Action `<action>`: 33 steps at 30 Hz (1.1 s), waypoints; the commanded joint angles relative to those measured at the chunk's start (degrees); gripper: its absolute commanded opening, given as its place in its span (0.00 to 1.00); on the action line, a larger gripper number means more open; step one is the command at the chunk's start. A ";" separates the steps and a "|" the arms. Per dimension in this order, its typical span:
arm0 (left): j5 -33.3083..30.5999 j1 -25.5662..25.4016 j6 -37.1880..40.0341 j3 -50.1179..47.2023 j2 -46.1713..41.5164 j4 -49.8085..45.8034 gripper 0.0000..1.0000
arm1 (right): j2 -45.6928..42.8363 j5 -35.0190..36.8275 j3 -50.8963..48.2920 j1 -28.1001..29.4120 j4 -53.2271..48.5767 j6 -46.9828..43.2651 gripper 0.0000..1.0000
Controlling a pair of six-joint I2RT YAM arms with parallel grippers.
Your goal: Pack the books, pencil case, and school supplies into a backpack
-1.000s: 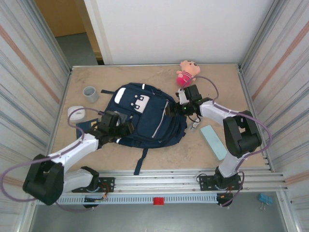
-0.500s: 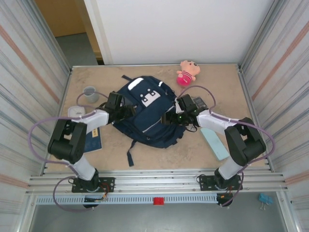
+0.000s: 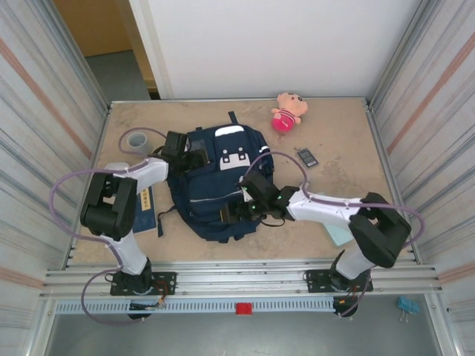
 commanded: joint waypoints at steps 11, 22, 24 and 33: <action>7.68 -5.70 3.77 -13.82 -24.84 -5.81 0.76 | -0.09 -15.72 1.68 -19.25 4.46 -5.84 0.89; 11.42 -14.67 35.25 -13.38 -24.44 -4.75 0.79 | 12.79 -20.36 -6.44 -14.66 25.02 3.52 0.82; 14.33 -15.07 39.50 -13.61 -24.00 -3.91 0.78 | 9.64 -19.90 -7.92 -14.76 25.47 4.07 0.82; 8.57 -22.09 66.44 -11.28 -18.33 -6.45 0.83 | -13.31 -17.91 -10.63 -22.82 6.91 -3.84 0.89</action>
